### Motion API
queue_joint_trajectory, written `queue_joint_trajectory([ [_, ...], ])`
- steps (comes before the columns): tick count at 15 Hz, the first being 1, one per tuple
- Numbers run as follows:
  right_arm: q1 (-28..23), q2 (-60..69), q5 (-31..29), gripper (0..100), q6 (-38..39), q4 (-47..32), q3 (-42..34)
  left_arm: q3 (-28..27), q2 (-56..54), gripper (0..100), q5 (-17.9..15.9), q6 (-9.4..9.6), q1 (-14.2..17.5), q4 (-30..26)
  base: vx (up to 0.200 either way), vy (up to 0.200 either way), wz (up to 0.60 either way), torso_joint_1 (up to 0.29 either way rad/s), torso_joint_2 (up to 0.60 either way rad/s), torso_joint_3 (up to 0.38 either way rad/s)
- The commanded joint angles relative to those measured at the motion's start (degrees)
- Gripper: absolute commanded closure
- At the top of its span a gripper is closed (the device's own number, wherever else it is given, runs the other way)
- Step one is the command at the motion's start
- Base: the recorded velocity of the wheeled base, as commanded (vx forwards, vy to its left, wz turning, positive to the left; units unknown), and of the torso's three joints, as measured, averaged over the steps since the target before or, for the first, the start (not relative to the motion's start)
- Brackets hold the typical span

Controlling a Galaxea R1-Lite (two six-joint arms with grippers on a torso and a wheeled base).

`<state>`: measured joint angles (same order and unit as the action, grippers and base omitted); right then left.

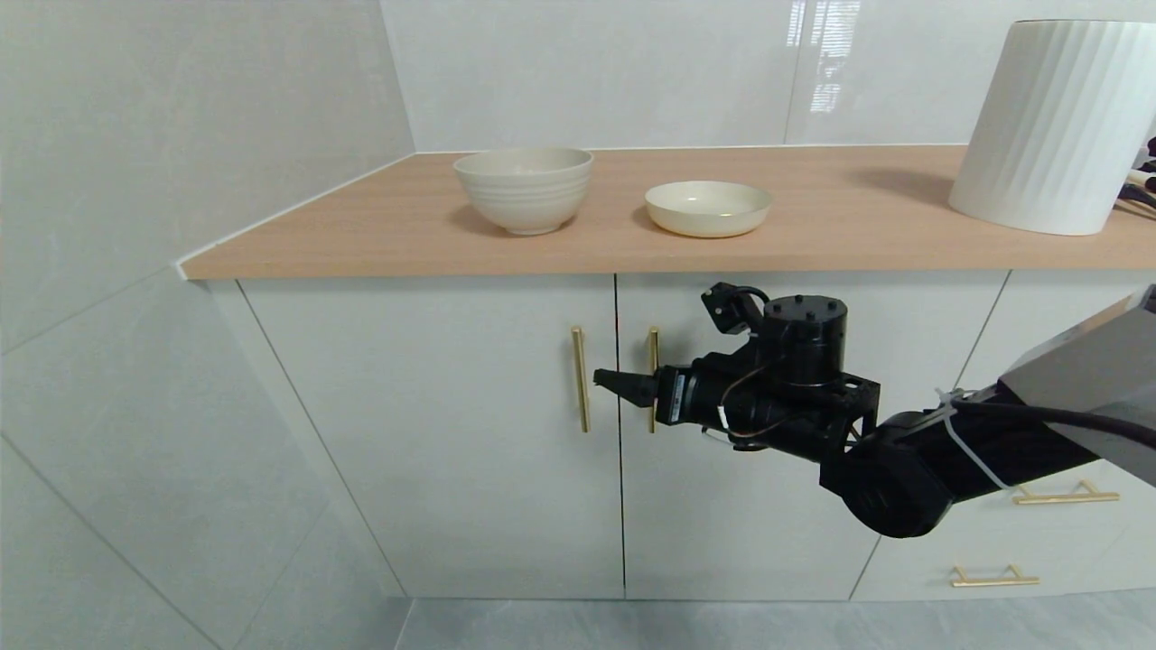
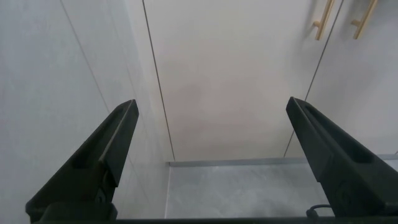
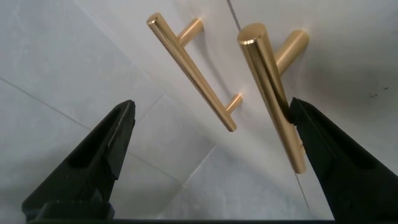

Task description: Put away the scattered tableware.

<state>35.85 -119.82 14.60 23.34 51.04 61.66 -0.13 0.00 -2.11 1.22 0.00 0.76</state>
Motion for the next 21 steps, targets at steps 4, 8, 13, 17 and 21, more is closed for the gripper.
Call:
queue_joint_trajectory([
  [4, 0.97, 0.91, 0.34, 0, 0.82, 0.02, -1.10, -0.04, 0.00, 0, 0.00, 0.01, 0.00, 0.04, 0.000, 0.000, 0.00, 0.000, 0.00, 0.000],
  [8, 0.97, 2.49, 1.22, 0, 0.91, 0.02, -2.77, -0.04, 0.00, 0, 0.00, 0.01, 0.00, 0.04, 0.000, 0.000, 0.00, 0.000, 0.00, 0.000],
  [13, 0.89, 7.94, 10.36, 0, 0.82, 0.02, -8.84, -0.04, 0.00, 0, 0.00, 0.01, 0.00, 0.04, 0.000, 0.000, 0.00, 0.000, 0.00, 0.000],
  [17, 0.97, 10.13, 10.80, 0, 0.47, 0.02, -13.50, 0.05, 0.00, 0, 0.00, 0.01, 0.00, 0.04, 0.000, 0.000, 0.00, 0.000, 0.00, 0.000],
  [21, 0.89, 14.88, 13.17, 0, 0.39, 0.02, -19.56, -0.04, 0.00, 0, 0.00, 0.01, 0.00, 0.04, 0.000, 0.000, 0.00, 0.000, 0.00, 0.000],
])
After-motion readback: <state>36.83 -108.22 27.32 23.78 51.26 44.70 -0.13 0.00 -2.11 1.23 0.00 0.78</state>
